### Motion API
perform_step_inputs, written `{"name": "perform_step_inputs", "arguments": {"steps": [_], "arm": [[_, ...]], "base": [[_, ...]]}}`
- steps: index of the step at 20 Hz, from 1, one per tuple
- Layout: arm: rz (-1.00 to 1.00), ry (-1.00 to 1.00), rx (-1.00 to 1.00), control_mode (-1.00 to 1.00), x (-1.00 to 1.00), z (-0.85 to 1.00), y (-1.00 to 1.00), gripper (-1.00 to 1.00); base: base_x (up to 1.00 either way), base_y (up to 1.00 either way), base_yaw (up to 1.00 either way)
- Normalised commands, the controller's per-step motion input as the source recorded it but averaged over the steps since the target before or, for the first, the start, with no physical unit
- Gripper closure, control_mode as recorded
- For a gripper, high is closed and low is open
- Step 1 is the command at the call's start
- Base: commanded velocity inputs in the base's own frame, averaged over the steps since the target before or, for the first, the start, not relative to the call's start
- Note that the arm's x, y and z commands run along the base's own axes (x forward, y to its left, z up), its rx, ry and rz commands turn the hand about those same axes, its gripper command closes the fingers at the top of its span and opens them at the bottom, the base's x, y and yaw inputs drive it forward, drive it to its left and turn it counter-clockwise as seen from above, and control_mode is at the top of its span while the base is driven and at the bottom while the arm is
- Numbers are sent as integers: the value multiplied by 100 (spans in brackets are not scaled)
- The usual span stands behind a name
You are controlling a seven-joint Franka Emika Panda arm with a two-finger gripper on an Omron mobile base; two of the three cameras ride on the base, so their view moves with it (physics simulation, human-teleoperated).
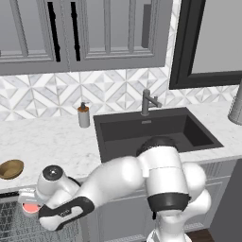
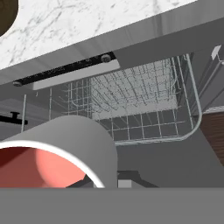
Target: Pick up the cup and bowl from the counter, place them in the dishwasher, and close the dishwasher door.
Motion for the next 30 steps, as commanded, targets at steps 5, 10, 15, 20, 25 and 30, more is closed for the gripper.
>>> {"name": "perform_step_inputs", "arguments": {"steps": [5,10,15,20,25,30], "arm": [[0,0,-5,-100,-1,0,17,100],[0,0,-11,-100,-8,0,16,100],[0,0,-20,-100,-9,0,26,100],[0,5,-24,-100,-3,0,37,100],[0,0,-7,-100,0,-6,30,100],[0,0,-2,-100,1,-23,43,100]], "base": [[0,0,0],[0,0,0],[0,0,0],[0,0,0],[0,0,0],[0,0,0]]}}
